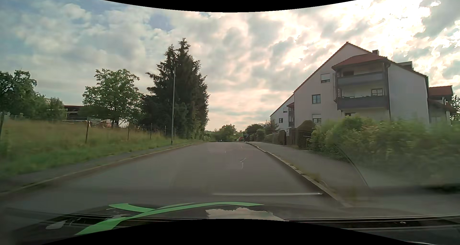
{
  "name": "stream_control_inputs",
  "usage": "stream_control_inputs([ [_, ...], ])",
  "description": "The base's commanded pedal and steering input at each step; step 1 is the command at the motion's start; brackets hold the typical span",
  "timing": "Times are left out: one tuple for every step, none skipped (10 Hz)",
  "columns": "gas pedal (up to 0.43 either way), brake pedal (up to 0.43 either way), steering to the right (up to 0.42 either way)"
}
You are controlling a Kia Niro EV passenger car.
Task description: Follow the waypoints while adhering to traffic rules and regulations
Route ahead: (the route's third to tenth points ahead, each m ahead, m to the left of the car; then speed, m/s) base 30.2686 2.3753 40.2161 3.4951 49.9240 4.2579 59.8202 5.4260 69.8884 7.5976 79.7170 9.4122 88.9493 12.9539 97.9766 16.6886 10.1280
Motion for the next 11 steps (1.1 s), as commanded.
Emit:
stream_control_inputs([
  [0.118, 0.0, -0.012],
  [0.118, 0.0, -0.012],
  [0.138, 0.0, -0.012],
  [0.138, 0.0, -0.011],
  [0.197, 0.0, -0.01],
  [0.197, 0.0, -0.009],
  [0.197, 0.0, -0.009],
  [0.197, 0.0, -0.009],
  [0.197, 0.0, -0.009],
  [0.197, 0.0, -0.009],
  [0.197, 0.0, -0.009],
])
